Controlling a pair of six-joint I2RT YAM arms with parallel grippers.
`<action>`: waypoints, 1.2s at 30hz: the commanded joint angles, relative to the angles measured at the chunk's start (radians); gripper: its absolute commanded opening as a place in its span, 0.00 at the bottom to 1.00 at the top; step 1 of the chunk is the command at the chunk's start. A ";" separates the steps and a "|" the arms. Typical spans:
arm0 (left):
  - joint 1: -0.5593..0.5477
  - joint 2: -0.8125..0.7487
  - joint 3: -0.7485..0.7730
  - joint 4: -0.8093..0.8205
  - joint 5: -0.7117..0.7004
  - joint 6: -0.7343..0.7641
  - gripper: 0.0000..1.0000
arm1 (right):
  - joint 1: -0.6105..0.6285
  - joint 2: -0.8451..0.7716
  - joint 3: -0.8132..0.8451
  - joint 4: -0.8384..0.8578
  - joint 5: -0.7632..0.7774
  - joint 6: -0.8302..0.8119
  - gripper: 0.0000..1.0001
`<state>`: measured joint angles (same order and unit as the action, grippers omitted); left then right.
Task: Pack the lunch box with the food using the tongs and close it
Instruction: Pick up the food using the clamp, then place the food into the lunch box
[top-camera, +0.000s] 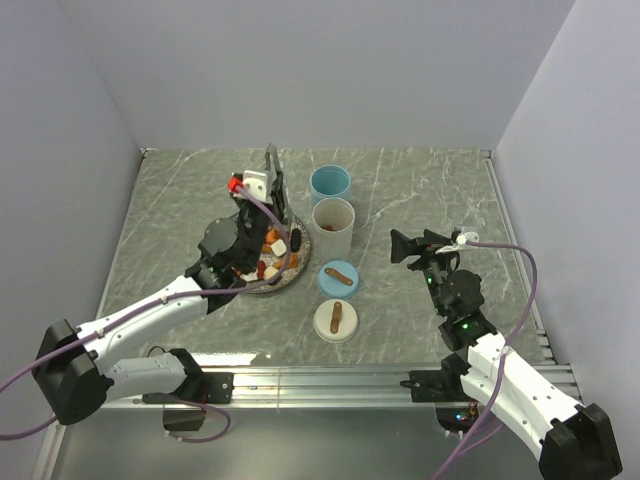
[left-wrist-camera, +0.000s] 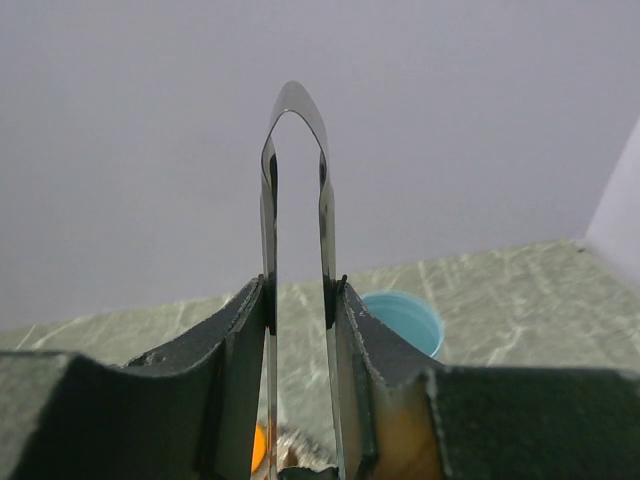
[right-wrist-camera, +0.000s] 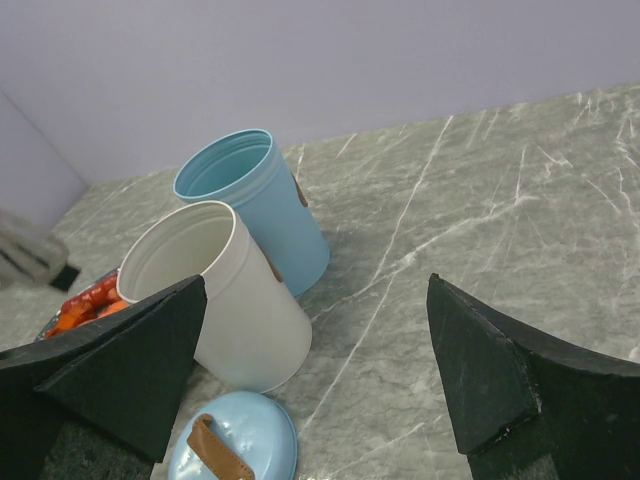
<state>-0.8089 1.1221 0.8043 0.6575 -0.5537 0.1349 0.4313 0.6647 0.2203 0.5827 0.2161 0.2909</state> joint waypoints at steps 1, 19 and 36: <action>-0.004 0.045 0.146 -0.005 0.096 -0.003 0.15 | -0.006 -0.002 -0.004 0.034 0.003 -0.006 0.98; -0.021 0.192 0.320 -0.048 0.331 -0.121 0.15 | -0.006 0.006 -0.001 0.039 0.003 -0.009 0.98; -0.032 0.318 0.392 -0.047 0.324 -0.104 0.43 | -0.006 0.004 -0.001 0.039 -0.001 -0.009 0.98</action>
<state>-0.8368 1.4445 1.1355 0.5537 -0.2401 0.0334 0.4313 0.6701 0.2203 0.5831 0.2161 0.2909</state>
